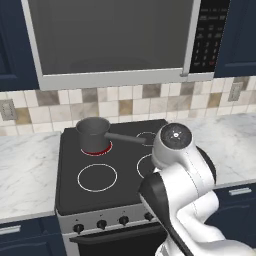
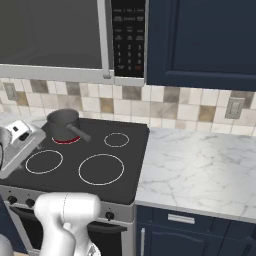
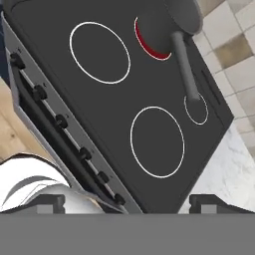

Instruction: Turn off the rear left burner of the stove.

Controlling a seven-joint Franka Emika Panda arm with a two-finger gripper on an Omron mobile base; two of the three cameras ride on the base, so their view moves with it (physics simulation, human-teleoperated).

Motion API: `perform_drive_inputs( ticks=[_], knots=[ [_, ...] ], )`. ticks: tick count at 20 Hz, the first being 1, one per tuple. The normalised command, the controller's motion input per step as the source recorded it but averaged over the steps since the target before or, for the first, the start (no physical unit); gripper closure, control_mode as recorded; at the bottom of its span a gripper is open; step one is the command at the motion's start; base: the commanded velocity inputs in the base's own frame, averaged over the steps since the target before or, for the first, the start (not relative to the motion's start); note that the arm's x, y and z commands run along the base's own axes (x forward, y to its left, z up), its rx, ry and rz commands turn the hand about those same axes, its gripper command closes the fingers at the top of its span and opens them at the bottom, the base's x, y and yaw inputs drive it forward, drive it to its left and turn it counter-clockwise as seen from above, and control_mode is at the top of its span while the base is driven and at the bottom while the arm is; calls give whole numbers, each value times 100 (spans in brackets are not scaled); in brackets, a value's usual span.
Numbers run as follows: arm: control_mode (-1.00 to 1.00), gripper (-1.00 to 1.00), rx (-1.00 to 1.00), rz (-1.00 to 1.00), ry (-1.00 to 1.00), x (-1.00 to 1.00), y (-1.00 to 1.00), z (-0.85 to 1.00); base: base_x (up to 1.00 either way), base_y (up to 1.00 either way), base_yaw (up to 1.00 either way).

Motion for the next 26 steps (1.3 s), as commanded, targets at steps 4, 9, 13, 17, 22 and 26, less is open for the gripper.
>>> perform_drive_inputs(
  ticks=[4, 9, 13, 17, 22, 26],
  knots=[
    [-100, -100, -12, 12, -1, -34, 38, -10, 0, 0, 0],
    [-100, -100, -10, 10, -1, -37, 36, -8, 0, 0, 0],
    [-100, -100, -9, 8, -2, -38, 36, -7, 0, 0, 0],
    [-100, -100, -5, 11, -3, -56, 28, -20, 0, 0, 0],
    [-100, -100, -1, 9, -14, -44, 18, -49, 0, 0, 0],
    [-100, -100, 0, 1, -16, 2, 2, -66, 0, 0, 0]
  ],
)
